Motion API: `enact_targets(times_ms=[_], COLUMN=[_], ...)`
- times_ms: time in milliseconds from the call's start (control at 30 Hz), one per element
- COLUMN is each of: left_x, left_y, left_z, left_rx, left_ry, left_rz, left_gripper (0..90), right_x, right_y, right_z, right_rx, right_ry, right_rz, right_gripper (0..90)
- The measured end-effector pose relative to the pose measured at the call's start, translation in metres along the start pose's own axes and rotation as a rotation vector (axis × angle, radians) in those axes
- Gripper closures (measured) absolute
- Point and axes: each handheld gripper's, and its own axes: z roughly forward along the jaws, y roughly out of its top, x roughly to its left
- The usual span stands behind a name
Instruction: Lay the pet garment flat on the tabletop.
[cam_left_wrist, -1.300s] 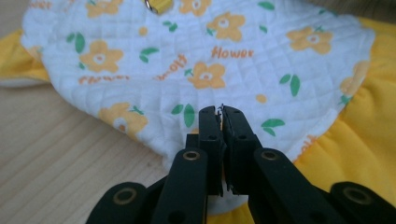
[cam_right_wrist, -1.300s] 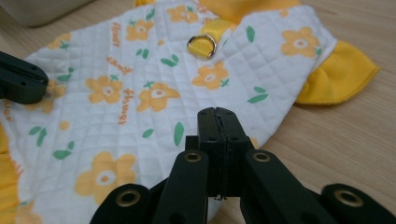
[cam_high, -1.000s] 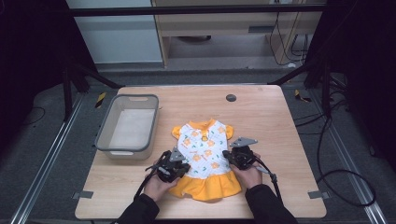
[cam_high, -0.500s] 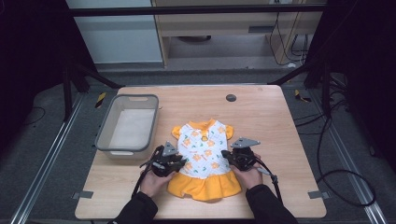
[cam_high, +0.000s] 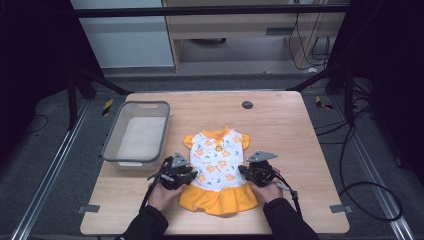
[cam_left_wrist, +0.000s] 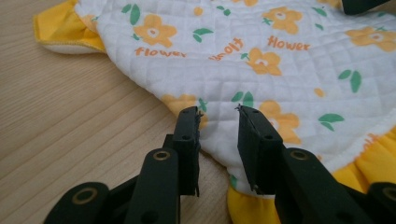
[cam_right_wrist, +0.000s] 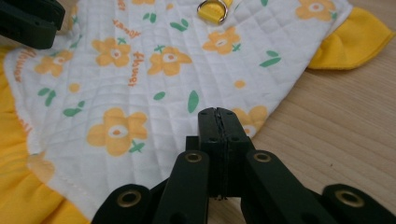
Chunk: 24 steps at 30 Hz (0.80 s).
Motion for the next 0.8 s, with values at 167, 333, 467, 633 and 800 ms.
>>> enact_targets(times_ms=[167,333,467,633,800], left_x=[0.002,0.004,0.007,0.003,0.002], left_y=[-0.002,-0.007,-0.011,-0.018,-0.027], left_z=[-0.019,-0.037,-0.044,-0.052,-0.06], left_rx=[-0.034,-0.07,-0.099,-0.112,-0.114], left_ry=[-0.002,-0.006,-0.038,-0.065,-0.071], left_rz=[-0.003,-0.012,-0.007,0.015,0.011], left_gripper=[64.3,57.5,52.4,46.2,38.1], right_x=[-0.001,-0.002,-0.006,-0.011,-0.017], right_y=[0.002,0.0,-0.005,-0.015,-0.029], right_z=[-0.014,-0.039,-0.048,-0.062,-0.075], right_rx=[-0.044,-0.105,-0.122,-0.138,-0.149], right_ry=[0.004,0.01,0.017,-0.01,-0.05], right_rz=[0.006,0.004,0.015,0.022,0.039], right_gripper=[88.1,76.1,70.3,56.5,42.6])
